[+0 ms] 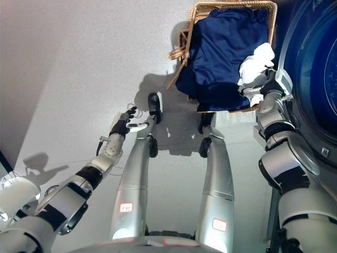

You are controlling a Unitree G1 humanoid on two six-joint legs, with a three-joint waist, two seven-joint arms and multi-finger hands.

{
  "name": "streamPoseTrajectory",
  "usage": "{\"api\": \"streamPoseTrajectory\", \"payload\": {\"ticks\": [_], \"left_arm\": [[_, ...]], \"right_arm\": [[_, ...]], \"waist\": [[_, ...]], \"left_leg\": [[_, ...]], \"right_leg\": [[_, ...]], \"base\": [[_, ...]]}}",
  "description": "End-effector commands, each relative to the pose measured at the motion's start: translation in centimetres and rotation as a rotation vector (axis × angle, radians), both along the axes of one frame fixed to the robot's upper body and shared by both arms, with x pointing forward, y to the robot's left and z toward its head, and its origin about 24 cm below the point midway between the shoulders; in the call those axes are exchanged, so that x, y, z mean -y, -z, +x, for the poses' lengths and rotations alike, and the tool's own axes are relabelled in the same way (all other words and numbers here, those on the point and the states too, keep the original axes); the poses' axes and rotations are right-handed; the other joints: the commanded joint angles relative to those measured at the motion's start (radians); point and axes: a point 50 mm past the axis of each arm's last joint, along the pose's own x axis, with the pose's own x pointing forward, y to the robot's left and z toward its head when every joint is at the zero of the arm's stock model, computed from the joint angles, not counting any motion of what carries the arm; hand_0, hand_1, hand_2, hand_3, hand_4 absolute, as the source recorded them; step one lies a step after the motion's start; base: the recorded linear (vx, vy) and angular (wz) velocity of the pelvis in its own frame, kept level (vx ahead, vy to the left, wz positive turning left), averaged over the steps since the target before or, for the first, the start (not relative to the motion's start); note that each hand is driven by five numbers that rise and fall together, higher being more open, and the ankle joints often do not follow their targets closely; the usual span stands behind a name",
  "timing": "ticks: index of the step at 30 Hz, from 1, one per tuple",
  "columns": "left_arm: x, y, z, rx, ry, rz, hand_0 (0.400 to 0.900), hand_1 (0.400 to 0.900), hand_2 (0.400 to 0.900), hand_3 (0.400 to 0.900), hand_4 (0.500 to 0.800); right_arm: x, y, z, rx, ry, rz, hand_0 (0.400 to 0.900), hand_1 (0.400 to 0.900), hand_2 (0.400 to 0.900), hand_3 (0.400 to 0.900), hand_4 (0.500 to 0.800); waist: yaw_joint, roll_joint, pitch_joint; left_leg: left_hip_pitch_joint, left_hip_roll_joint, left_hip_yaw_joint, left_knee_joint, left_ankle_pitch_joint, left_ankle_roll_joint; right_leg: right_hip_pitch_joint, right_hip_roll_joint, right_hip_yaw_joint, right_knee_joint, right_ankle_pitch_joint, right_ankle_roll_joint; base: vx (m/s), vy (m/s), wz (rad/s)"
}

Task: Put the clothes in the basket into the washing machine.

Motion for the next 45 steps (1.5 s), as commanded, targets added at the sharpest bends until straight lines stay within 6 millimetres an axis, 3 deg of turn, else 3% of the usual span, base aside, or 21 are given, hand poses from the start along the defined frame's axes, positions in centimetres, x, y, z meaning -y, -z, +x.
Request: {"api": "streamPoseTrajectory", "payload": {"ticks": [1, 9, 15, 16, 17, 18, 19, 20, 32, 45], "left_arm": [[-2.1, 2.6, -2.2, -0.076, -0.092, 0.022, 0.900, 0.900, 0.900, 0.900, 0.800], [-2.1, 2.7, -2.1, -0.071, -0.110, 0.031, 0.900, 0.900, 0.900, 0.900, 0.800], [-1.9, 3.0, -2.4, -0.077, -0.099, 0.032, 0.900, 0.900, 0.900, 0.900, 0.800], [-1.9, 3.1, -2.5, -0.081, -0.102, 0.033, 0.900, 0.900, 0.900, 0.900, 0.800], [-1.9, 3.2, -2.5, -0.087, -0.102, 0.035, 0.900, 0.900, 0.900, 0.900, 0.800], [-2.0, 3.3, -2.6, -0.093, -0.107, 0.036, 0.900, 0.900, 0.900, 0.900, 0.800], [-2.0, 3.4, -2.6, -0.098, -0.113, 0.035, 0.900, 0.900, 0.900, 0.900, 0.800], [-2.0, 3.4, -2.6, -0.101, -0.116, 0.036, 0.900, 0.900, 0.900, 0.900, 0.800], [-3.1, 4.2, -3.4, -0.132, -0.169, 0.050, 0.900, 0.900, 0.900, 0.900, 0.800], [-3.4, 5.6, -4.7, -0.188, -0.185, 0.073, 0.900, 0.900, 0.900, 0.900, 0.800]], "right_arm": [[-3.7, -3.7, 1.8, 0.163, -0.158, -0.009, 0.900, 0.900, 0.900, 0.900, 0.800], [-3.8, -4.7, 1.9, 0.265, -0.128, 0.119, 0.900, 0.900, 0.900, 0.900, 0.800], [-4.3, -6.6, 2.2, 0.354, -0.165, 0.244, 0.900, 0.900, 0.900, 0.900, 0.800], [-4.4, -6.7, 2.2, 0.350, -0.168, 0.236, 0.861, 0.861, 0.861, 0.861, 0.776], [-4.5, -6.7, 2.3, 0.345, -0.170, 0.230, 0.647, 0.647, 0.647, 0.647, 0.648], [-4.6, -6.7, 2.3, 0.338, -0.169, 0.223, 0.604, 0.604, 0.604, 0.604, 0.622], [-4.7, -6.7, 2.4, 0.334, -0.171, 0.213, 0.457, 0.457, 0.457, 0.457, 0.534], [-4.8, -6.6, 2.4, 0.328, -0.169, 0.205, 0.400, 0.400, 0.400, 0.400, 0.500], [-3.8, -6.0, 2.1, 0.276, -0.112, 0.101, 0.400, 0.400, 0.400, 0.400, 0.500], [-3.8, -2.6, 1.6, 0.241, -0.081, 0.188, 0.400, 0.400, 0.400, 0.400, 0.500]], "waist": [[0.029, -0.039, -0.024], [0.026, -0.031, -0.010], [0.030, -0.024, -0.012], [0.030, -0.026, -0.011], [0.030, -0.027, -0.011], [0.030, -0.028, -0.010], [0.030, -0.029, -0.009], [0.030, -0.031, -0.009], [0.031, -0.035, -0.005], [0.020, -0.034, -0.014]], "left_leg": [[0.006, -0.018, -0.029, 0.065, -0.171, -0.001], [0.030, -0.026, -0.026, 0.024, -0.155, -0.002], [0.026, -0.027, -0.020, 0.027, -0.159, 0.000], [0.025, -0.027, -0.020, 0.027, -0.158, 0.000], [0.025, -0.027, -0.020, 0.027, -0.158, 0.000], [0.024, -0.026, -0.021, 0.027, -0.158, 0.001], [0.023, -0.027, -0.023, 0.028, -0.156, 0.000], [0.021, -0.027, -0.024, 0.031, -0.157, 0.000], [0.029, -0.030, -0.041, 0.027, -0.144, -0.008], [0.142, -0.027, -0.031, -0.034, -0.122, -0.009]], "right_leg": [[0.092, 0.017, 0.020, -0.162, 0.031, 0.039], [0.113, 0.017, 0.034, -0.210, 0.051, 0.051], [0.109, 0.016, 0.043, -0.211, 0.054, 0.054], [0.109, 0.017, 0.042, -0.212, 0.055, 0.054], [0.109, 0.018, 0.043, -0.213, 0.055, 0.054], [0.108, 0.019, 0.043, -0.212, 0.055, 0.053], [0.107, 0.020, 0.042, -0.210, 0.054, 0.052], [0.107, 0.021, 0.041, -0.209, 0.054, 0.051], [0.114, 0.024, 0.032, -0.199, 0.050, 0.045], [0.221, 0.027, 0.036, -0.264, 0.081, 0.056]], "base": [[0.01, 0.048, -0.04], [0.02, 0.045, -0.06], [0.01, 0.039, -0.07], [0.01, 0.007, -0.04], [0.00, 0.000, 0.00], [0.00, 0.000, 0.00], [0.00, 0.000, 0.00], [0.00, 0.000, 0.00], [-0.02, -0.023, 0.05], [0.00, -0.003, -0.03]]}}
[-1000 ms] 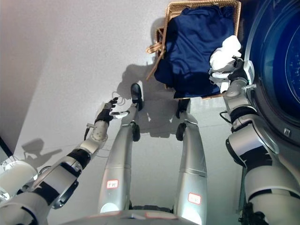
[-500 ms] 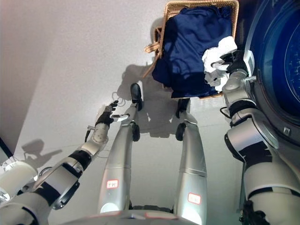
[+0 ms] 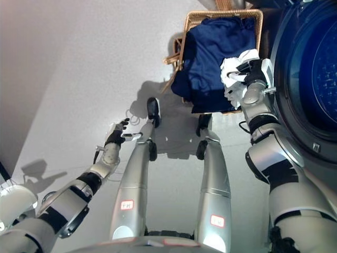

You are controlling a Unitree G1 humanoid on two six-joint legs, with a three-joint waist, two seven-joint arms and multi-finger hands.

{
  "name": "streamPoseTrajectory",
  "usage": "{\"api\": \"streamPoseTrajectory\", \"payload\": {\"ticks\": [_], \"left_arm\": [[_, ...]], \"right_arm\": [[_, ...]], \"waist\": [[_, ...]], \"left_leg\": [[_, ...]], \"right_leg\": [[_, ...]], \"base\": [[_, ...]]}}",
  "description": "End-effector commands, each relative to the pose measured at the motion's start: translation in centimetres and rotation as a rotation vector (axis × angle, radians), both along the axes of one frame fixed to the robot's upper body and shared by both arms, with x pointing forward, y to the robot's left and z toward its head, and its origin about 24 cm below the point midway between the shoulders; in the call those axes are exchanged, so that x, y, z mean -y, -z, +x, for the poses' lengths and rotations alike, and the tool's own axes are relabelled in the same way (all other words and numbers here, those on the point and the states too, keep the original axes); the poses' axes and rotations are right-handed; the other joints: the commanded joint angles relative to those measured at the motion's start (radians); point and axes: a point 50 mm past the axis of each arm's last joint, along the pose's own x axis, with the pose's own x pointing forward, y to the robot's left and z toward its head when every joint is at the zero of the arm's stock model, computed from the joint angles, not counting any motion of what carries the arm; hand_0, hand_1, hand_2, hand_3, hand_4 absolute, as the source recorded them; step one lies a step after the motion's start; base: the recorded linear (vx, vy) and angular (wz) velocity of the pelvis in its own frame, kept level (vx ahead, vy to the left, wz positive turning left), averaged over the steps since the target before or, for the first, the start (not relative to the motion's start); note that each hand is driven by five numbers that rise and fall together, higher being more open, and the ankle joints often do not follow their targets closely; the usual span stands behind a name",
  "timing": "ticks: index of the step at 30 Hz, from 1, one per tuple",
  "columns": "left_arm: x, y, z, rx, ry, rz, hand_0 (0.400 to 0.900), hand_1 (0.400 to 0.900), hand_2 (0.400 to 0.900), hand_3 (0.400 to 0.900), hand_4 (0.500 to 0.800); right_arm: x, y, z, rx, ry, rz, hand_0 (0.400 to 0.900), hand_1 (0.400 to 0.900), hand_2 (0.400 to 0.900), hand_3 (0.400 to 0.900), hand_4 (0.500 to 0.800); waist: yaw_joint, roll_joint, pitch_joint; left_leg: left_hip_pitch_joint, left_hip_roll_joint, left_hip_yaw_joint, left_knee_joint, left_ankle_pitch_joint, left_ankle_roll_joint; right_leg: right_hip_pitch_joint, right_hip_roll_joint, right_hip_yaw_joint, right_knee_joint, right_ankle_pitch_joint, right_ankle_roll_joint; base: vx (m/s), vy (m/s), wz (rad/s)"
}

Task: Put the clothes in the basket into the washing machine.

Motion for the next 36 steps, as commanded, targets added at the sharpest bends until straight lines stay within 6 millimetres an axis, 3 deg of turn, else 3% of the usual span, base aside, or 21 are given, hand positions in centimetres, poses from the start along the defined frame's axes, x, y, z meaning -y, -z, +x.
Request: {"api": "streamPoseTrajectory", "payload": {"ticks": [1, 5, 6, 12, 13, 14, 16, 21, 24, 28, 36], "left_arm": [[-1.9, 3.1, -3.2, -0.096, -0.096, 0.020, 0.900, 0.900, 0.900, 0.900, 0.800], [-2.0, 3.8, -4.0, -0.125, -0.091, 0.017, 0.900, 0.900, 0.900, 0.900, 0.800], [-1.9, 4.3, -4.6, -0.146, -0.087, 0.012, 0.900, 0.900, 0.900, 0.900, 0.800], [-2.2, 5.7, -6.2, -0.214, -0.087, 0.008, 0.900, 0.900, 0.900, 0.900, 0.800], [-2.4, 6.3, -7.0, -0.243, -0.094, 0.004, 0.900, 0.900, 0.900, 0.900, 0.800], [-2.4, 6.3, -7.0, -0.244, -0.093, 0.005, 0.900, 0.900, 0.900, 0.900, 0.800], [-2.5, 7.5, -8.7, -0.297, -0.103, -0.006, 0.900, 0.900, 0.900, 0.900, 0.800], [-2.2, 9.6, -11.9, -0.399, -0.104, -0.015, 0.900, 0.900, 0.900, 0.900, 0.800], [-1.9, 10.3, -13.1, -0.432, -0.105, -0.031, 0.900, 0.900, 0.900, 0.900, 0.800], [-1.2, 11.5, -15.2, -0.485, -0.108, -0.047, 0.900, 0.900, 0.900, 0.900, 0.800], [0.2, 11.9, -16.2, -0.490, -0.074, -0.104, 0.900, 0.900, 0.900, 0.900, 0.800]], "right_arm": [[1.0, -0.5, -0.4, 0.088, 0.033, 0.058, 0.400, 0.400, 0.400, 0.400, 0.500], [1.6, 1.3, -1.0, 0.064, 0.058, 0.143, 0.400, 0.400, 0.400, 0.400, 0.500], [2.1, 2.4, -1.4, 0.052, 0.089, 0.210, 0.400, 0.400, 0.400, 0.400, 0.500], [3.5, 4.8, -2.6, 0.093, 0.194, 0.510, 0.400, 0.400, 0.400, 0.400, 0.500], [4.0, 5.7, -3.2, 0.152, 0.249, 0.686, 0.400, 0.400, 0.400, 0.400, 0.500], [4.0, 5.8, -3.2, 0.151, 0.250, 0.688, 0.400, 0.400, 0.400, 0.400, 0.500], [4.0, 8.2, -4.3, 0.246, 0.346, 0.969, 0.400, 0.400, 0.400, 0.400, 0.500], [4.4, 9.7, -5.5, 0.399, 0.472, 1.210, 0.400, 0.400, 0.400, 0.400, 0.500], [5.5, 8.5, -5.7, 0.491, 0.516, 1.224, 0.400, 0.400, 0.400, 0.400, 0.500], [7.7, 4.6, -6.0, 0.686, 0.598, 1.154, 0.400, 0.400, 0.400, 0.400, 0.500], [11.4, -2.8, -7.3, 0.938, 0.603, 0.994, 0.400, 0.400, 0.400, 0.400, 0.500]], "waist": [[0.020, -0.013, -0.032], [0.016, -0.009, -0.043], [0.015, 0.001, -0.054], [0.005, 0.028, -0.085], [0.000, 0.042, -0.106], [0.001, 0.041, -0.104], [-0.008, 0.063, -0.132], [-0.012, 0.106, -0.180], [-0.005, 0.130, -0.201], [-0.005, 0.179, -0.237], [0.020, 0.262, -0.302]], "left_leg": [[0.050, -0.028, -0.028, 0.036, -0.149, -0.010], [0.122, -0.026, -0.018, 0.001, -0.142, -0.012], [0.162, -0.027, -0.011, -0.013, -0.141, -0.012], [0.295, -0.029, 0.013, -0.072, -0.140, -0.015], [0.339, -0.030, 0.021, -0.100, -0.137, -0.017], [0.344, -0.030, 0.022, -0.102, -0.136, -0.017], [0.398, -0.034, 0.041, -0.144, -0.105, -0.015], [0.492, -0.036, 0.058, -0.196, -0.102, -0.016], [0.528, -0.040, 0.061, -0.216, -0.100, -0.018], [0.583, -0.046, 0.071, -0.243, -0.096, -0.020], [0.648, -0.041, 0.065, -0.318, -0.057, -0.033]], "right_leg": [[0.149, 0.011, 0.024, -0.214, 0.054, 0.054], [0.221, 0.014, 0.027, -0.266, 0.071, 0.061], [0.259, 0.013, 0.028, -0.288, 0.078, 0.064], [0.384, 0.012, 0.038, -0.365, 0.101, 0.077], [0.427, 0.013, 0.042, -0.395, 0.107, 0.082], [0.431, 0.013, 0.042, -0.398, 0.108, 0.082], [0.487, 0.007, 0.041, -0.448, 0.139, 0.085], [0.577, 0.003, 0.052, -0.496, 0.143, 0.095], [0.610, -0.002, 0.055, -0.512, 0.142, 0.099], [0.654, -0.009, 0.056, -0.520, 0.126, 0.102], [0.704, -0.013, 0.038, -0.551, 0.104, 0.104]], "base": [[0.01, -0.011, -0.09], [0.02, -0.015, -0.11], [0.03, -0.012, -0.08], [0.04, -0.003, -0.11], [0.05, -0.003, -0.05], [0.07, -0.005, -0.07], [0.00, 0.007, -0.07], [0.07, 0.006, -0.08], [0.06, 0.023, -0.02], [0.07, 0.014, 0.01], [0.05, -0.032, 0.04]]}}
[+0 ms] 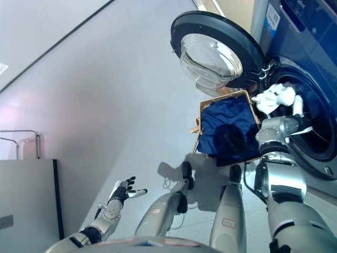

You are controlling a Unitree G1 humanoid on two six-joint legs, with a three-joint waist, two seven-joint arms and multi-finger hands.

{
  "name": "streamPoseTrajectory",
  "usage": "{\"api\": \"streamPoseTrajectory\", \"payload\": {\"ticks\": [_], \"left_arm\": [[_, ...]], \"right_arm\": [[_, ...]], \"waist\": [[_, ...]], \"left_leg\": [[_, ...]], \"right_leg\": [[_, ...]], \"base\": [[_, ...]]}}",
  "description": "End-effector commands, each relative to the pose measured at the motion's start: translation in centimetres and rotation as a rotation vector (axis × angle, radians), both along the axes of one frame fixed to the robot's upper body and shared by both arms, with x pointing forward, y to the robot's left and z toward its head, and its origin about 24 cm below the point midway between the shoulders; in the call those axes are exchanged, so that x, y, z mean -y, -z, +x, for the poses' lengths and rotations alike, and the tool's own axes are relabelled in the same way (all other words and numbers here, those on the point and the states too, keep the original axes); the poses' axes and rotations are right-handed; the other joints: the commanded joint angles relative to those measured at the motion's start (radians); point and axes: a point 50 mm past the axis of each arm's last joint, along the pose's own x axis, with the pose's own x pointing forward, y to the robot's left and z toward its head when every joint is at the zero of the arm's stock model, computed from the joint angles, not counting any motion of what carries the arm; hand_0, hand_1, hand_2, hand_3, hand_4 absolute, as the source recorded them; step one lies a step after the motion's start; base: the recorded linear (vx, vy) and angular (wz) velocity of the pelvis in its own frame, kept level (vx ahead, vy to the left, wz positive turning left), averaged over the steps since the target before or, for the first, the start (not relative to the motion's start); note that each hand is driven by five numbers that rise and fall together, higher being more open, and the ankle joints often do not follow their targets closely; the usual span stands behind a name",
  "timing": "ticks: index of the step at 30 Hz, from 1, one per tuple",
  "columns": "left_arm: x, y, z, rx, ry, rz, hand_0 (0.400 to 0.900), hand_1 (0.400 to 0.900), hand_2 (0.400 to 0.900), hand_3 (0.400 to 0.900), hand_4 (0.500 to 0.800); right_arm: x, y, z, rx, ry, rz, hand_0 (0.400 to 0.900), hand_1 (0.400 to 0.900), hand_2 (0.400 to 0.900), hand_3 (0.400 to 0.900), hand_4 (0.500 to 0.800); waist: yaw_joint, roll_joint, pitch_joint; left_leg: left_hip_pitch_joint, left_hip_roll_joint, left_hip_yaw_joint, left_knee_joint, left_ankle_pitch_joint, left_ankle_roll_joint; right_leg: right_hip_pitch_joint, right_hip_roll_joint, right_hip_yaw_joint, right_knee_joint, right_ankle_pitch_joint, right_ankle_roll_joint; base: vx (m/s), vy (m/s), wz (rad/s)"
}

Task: Put the clothes in the basket into the washing machine.

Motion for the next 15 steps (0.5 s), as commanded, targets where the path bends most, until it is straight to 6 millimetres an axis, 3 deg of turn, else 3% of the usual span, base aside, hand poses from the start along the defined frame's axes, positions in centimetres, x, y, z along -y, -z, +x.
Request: {"api": "streamPoseTrajectory", "payload": {"ticks": [1, 7, 8, 9, 15], "left_arm": [[-1.2, 0.4, -1.1, -0.021, -0.019, 0.052, 0.900, 0.900, 0.900, 0.900, 0.800], [-0.9, 0.2, -1.0, -0.006, 0.002, 0.039, 0.900, 0.900, 0.900, 0.900, 0.800], [-1.0, 0.1, -0.8, -0.002, 0.002, 0.040, 0.900, 0.900, 0.900, 0.900, 0.800], [-1.3, -0.1, -0.4, 0.009, -0.009, 0.034, 0.900, 0.900, 0.900, 0.900, 0.800], [-1.2, 0.5, -1.6, -0.039, -0.059, -0.024, 0.900, 0.900, 0.900, 0.900, 0.800]], "right_arm": [[1.8, -7.6, -0.6, 0.148, 0.115, -0.290, 0.400, 0.400, 0.400, 0.400, 0.500], [3.0, -11.4, -1.4, 0.157, 0.167, -0.402, 0.400, 0.400, 0.400, 0.400, 0.500], [3.1, -12.0, -1.2, 0.182, 0.136, -0.404, 0.825, 0.825, 0.825, 0.825, 0.755], [3.5, -12.2, -1.0, 0.188, 0.074, -0.413, 0.900, 0.900, 0.900, 0.900, 0.800], [3.1, -10.8, -0.3, 0.220, -0.046, -0.399, 0.900, 0.900, 0.900, 0.900, 0.800]], "waist": [[0.004, -0.035, -0.083], [0.014, -0.016, -0.119], [0.017, -0.016, -0.124], [0.017, -0.016, -0.128], [0.015, -0.012, -0.146]], "left_leg": [[0.040, -0.017, -0.042, -0.013, -0.057, -0.053], [0.067, -0.008, -0.057, -0.041, -0.027, -0.065], [0.070, -0.007, -0.058, -0.046, -0.020, -0.069], [0.073, -0.006, -0.059, -0.054, -0.013, -0.074], [0.078, 0.007, -0.048, -0.062, 0.003, -0.085]], "right_leg": [[0.199, -0.016, -0.038, -0.344, 0.100, 0.035], [0.221, -0.008, -0.050, -0.345, 0.086, 0.027], [0.226, -0.007, -0.052, -0.349, 0.086, 0.025], [0.229, -0.007, -0.055, -0.354, 0.087, 0.026], [0.248, -0.005, -0.065, -0.382, 0.092, 0.024]], "base": [[0.05, -0.072, 0.07], [0.04, -0.069, 0.06], [0.02, -0.077, 0.07], [0.01, -0.071, 0.05], [0.03, -0.049, -0.02]]}}
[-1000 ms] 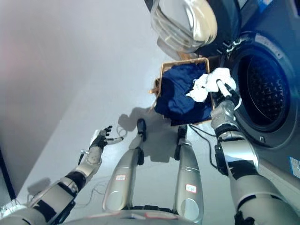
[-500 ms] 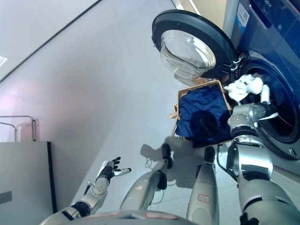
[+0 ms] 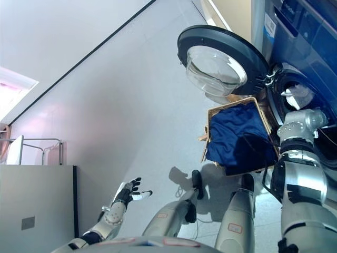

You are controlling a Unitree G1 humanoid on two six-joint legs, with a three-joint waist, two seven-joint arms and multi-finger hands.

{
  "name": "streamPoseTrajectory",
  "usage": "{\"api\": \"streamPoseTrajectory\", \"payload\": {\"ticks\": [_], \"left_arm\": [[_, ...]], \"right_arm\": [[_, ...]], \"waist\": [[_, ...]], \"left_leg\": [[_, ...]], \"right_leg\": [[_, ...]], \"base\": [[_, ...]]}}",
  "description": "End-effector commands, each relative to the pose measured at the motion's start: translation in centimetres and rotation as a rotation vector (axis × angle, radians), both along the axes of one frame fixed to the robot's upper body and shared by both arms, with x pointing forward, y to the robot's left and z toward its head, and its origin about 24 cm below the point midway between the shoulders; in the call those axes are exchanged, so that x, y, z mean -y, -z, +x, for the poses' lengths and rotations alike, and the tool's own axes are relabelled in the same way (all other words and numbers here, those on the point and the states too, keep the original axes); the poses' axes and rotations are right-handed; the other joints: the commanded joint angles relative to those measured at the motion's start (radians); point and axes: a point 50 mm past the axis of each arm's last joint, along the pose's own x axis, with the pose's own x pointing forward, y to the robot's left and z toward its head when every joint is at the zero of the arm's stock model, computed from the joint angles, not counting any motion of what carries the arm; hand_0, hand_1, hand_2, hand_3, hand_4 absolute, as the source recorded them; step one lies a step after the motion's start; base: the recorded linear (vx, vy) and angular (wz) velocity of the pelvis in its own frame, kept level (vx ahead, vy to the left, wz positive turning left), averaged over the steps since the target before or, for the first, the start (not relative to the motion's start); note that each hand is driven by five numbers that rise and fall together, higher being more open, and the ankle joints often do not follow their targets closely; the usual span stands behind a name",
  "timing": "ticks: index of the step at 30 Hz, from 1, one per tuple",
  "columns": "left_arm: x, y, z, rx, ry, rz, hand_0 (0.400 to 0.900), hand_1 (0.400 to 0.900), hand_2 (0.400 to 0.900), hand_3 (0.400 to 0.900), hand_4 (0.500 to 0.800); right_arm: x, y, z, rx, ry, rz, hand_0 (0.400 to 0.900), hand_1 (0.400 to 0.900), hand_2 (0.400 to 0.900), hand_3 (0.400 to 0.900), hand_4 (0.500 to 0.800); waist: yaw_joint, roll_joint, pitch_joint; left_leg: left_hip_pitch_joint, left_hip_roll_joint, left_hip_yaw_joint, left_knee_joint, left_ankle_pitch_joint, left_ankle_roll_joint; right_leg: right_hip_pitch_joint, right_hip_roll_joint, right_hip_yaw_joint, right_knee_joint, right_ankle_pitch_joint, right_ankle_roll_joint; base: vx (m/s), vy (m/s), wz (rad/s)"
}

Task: Put the clothes in the basket into the washing machine.

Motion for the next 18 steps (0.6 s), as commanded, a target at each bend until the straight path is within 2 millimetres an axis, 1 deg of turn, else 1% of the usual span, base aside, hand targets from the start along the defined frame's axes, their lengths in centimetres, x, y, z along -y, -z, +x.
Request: {"api": "streamPoseTrajectory", "payload": {"ticks": [1, 7, 9, 10, 11, 13, 15, 16, 17, 18], "left_arm": [[-2.4, 0.7, -1.5, -0.074, -0.097, 0.043, 0.900, 0.900, 0.900, 0.900, 0.800], [-2.0, 1.3, -2.4, -0.127, -0.110, 0.010, 0.900, 0.900, 0.900, 0.900, 0.800], [-2.0, 1.4, -2.5, -0.135, -0.113, 0.009, 0.900, 0.900, 0.900, 0.900, 0.800], [-2.0, 1.6, -2.7, -0.151, -0.116, 0.013, 0.900, 0.900, 0.900, 0.900, 0.800], [-2.0, 1.6, -2.8, -0.152, -0.117, 0.014, 0.900, 0.900, 0.900, 0.900, 0.800], [-2.1, 1.8, -3.1, -0.180, -0.112, 0.027, 0.900, 0.900, 0.900, 0.900, 0.800], [-2.2, 2.1, -3.8, -0.220, -0.118, 0.026, 0.900, 0.900, 0.900, 0.900, 0.800], [-2.2, 2.4, -4.6, -0.263, -0.117, 0.032, 0.900, 0.900, 0.900, 0.900, 0.800], [-2.2, 2.6, -5.1, -0.286, -0.117, 0.035, 0.900, 0.900, 0.900, 0.900, 0.800], [-2.3, 2.6, -5.2, -0.288, -0.117, 0.036, 0.900, 0.900, 0.900, 0.900, 0.800]], "right_arm": [[0.2, -7.7, 0.7, 0.178, -0.066, -0.278, 0.900, 0.900, 0.900, 0.900, 0.800], [0.0, -6.4, 1.2, 0.155, -0.080, -0.228, 0.900, 0.900, 0.900, 0.900, 0.800], [-0.5, -5.3, 1.5, 0.119, -0.108, -0.211, 0.900, 0.900, 0.900, 0.900, 0.800], [-1.3, -3.4, 2.0, 0.061, -0.159, -0.198, 0.900, 0.900, 0.900, 0.900, 0.800], [-1.3, -3.3, 2.0, 0.061, -0.161, -0.197, 0.900, 0.900, 0.900, 0.900, 0.800], [-2.3, -0.2, 2.1, -0.030, -0.231, -0.181, 0.900, 0.900, 0.900, 0.900, 0.800], [-3.5, 3.8, 1.7, -0.132, -0.293, -0.148, 0.900, 0.900, 0.900, 0.900, 0.800], [-4.3, 7.7, 0.6, -0.244, -0.345, -0.112, 0.900, 0.900, 0.900, 0.900, 0.800], [-4.8, 9.8, -0.2, -0.300, -0.380, -0.094, 0.900, 0.900, 0.900, 0.900, 0.800], [-4.9, 9.9, -0.3, -0.302, -0.381, -0.092, 0.900, 0.900, 0.900, 0.900, 0.800]], "waist": [[-0.004, -0.077, -0.095], [-0.010, -0.083, -0.116], [-0.012, -0.091, -0.117], [-0.019, -0.102, -0.114], [-0.019, -0.104, -0.114], [-0.028, -0.123, -0.112], [-0.038, -0.146, -0.113], [-0.047, -0.165, -0.116], [-0.053, -0.175, -0.116], [-0.052, -0.177, -0.116]], "left_leg": [[0.064, -0.001, -0.022, -0.049, -0.007, -0.059], [0.073, 0.000, -0.020, -0.047, -0.014, -0.060], [0.075, 0.001, -0.016, -0.047, -0.020, -0.059], [0.078, 0.002, -0.013, -0.045, -0.027, -0.057], [0.078, 0.002, -0.011, -0.044, -0.028, -0.057], [0.082, 0.003, -0.004, -0.038, -0.039, -0.055], [0.093, 0.007, 0.005, -0.029, -0.052, -0.051], [0.108, 0.011, 0.009, -0.024, -0.066, -0.045], [0.117, 0.011, 0.013, -0.020, -0.075, -0.042], [0.120, 0.011, 0.014, -0.019, -0.077, -0.042]], "right_leg": [[0.257, -0.003, -0.041, -0.440, 0.139, 0.046], [0.277, -0.001, -0.043, -0.476, 0.152, 0.047], [0.281, -0.001, -0.040, -0.494, 0.166, 0.051], [0.282, 0.000, -0.036, -0.507, 0.176, 0.053], [0.284, 0.000, -0.034, -0.511, 0.178, 0.054], [0.288, 0.000, -0.024, -0.524, 0.190, 0.057], [0.300, 0.003, -0.017, -0.526, 0.194, 0.059], [0.315, 0.005, -0.012, -0.527, 0.196, 0.060], [0.324, 0.006, -0.010, -0.528, 0.196, 0.061], [0.327, 0.005, -0.009, -0.528, 0.196, 0.062]], "base": [[0.05, -0.027, -0.06], [0.04, -0.012, -0.04], [0.00, -0.003, -0.18], [-0.01, -0.005, -0.19], [0.00, -0.006, -0.22], [0.00, -0.014, -0.17], [0.04, -0.021, -0.22], [0.06, -0.012, -0.25], [0.05, -0.005, -0.18], [0.02, 0.011, -0.15]]}}
